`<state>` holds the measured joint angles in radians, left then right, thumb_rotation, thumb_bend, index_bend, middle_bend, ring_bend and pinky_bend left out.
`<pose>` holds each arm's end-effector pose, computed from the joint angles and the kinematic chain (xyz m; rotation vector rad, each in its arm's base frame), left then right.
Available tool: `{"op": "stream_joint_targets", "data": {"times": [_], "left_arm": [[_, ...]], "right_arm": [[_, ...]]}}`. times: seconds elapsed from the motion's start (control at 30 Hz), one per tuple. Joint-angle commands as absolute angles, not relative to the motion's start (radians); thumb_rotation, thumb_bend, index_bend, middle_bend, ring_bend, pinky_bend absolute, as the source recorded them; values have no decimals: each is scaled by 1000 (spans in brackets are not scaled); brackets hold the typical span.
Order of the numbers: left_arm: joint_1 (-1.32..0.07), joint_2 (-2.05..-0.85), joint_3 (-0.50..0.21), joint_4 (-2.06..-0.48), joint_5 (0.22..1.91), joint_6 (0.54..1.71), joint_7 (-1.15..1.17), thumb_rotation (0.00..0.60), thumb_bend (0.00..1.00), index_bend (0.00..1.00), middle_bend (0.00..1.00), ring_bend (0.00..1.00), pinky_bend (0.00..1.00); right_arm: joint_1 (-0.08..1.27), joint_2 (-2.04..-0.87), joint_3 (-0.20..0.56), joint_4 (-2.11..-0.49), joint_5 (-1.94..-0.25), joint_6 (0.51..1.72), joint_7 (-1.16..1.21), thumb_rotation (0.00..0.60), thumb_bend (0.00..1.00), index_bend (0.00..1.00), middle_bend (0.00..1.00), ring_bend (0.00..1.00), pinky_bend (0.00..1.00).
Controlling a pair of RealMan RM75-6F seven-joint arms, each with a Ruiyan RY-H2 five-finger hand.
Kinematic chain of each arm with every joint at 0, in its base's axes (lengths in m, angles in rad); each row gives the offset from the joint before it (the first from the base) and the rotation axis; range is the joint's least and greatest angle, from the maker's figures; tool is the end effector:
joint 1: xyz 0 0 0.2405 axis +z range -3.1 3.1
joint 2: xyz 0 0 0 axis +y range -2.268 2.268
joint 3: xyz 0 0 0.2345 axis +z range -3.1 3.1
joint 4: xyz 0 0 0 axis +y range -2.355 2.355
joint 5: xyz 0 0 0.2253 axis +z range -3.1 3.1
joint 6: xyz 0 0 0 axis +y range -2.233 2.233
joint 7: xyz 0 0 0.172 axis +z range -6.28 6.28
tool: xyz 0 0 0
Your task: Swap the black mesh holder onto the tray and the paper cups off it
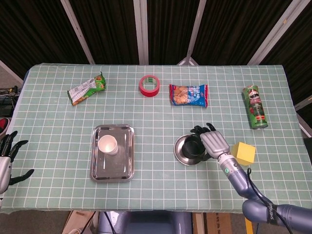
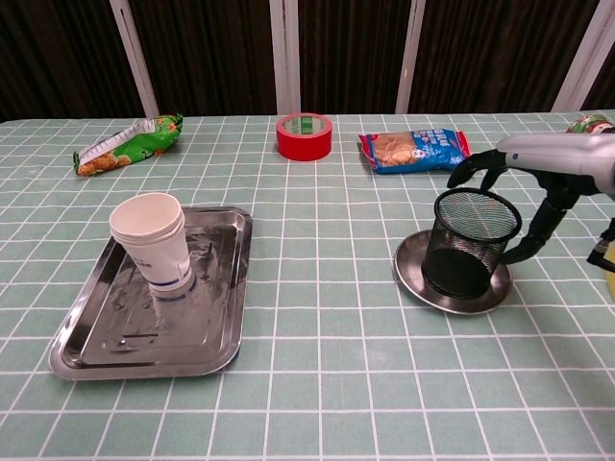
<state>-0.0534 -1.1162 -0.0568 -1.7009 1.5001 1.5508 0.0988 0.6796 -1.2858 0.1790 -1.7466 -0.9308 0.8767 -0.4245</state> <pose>-0.2804 0.1995 0.1396 -1.3347 -0.8617 -0.9169 -0.1551 -0.3382 0.0051 1.8492 -1.0983 0.7555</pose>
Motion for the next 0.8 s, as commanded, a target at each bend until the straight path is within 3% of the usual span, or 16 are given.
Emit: {"op": "stream_joint_targets", "data": {"times": [0.03, 0.2, 0.3, 0.53, 0.8], "left_arm": [[-53, -1117, -57, -1702, 1500, 1553, 100, 600, 70, 209, 0, 0, 107], [-51, -1118, -57, -1704, 1503, 1558, 99, 600, 69, 209, 0, 0, 107], [-49, -1117, -57, -1705, 1504, 1562, 94, 600, 70, 209, 0, 0, 107], [-45, -1110, -65, -1703, 1488, 1565, 81, 600, 69, 209, 0, 0, 107], [-46, -1109, -74, -1699, 1466, 1557, 81, 600, 69, 209, 0, 0, 107]], "right_arm": [[687, -1300, 173, -1738, -937, 892, -432, 600, 0, 335, 268, 308, 130], [693, -1327, 169, -1719, -960, 925, -440, 600, 0, 450, 356, 415, 237], [688, -1342, 170, -1715, -990, 950, -420, 600, 0, 487, 374, 430, 250], [726, -1325, 210, -1746, -982, 963, -449, 600, 0, 490, 375, 430, 250], [874, -1379, 285, -1725, -823, 882, -524, 600, 0, 491, 375, 430, 250]]}}
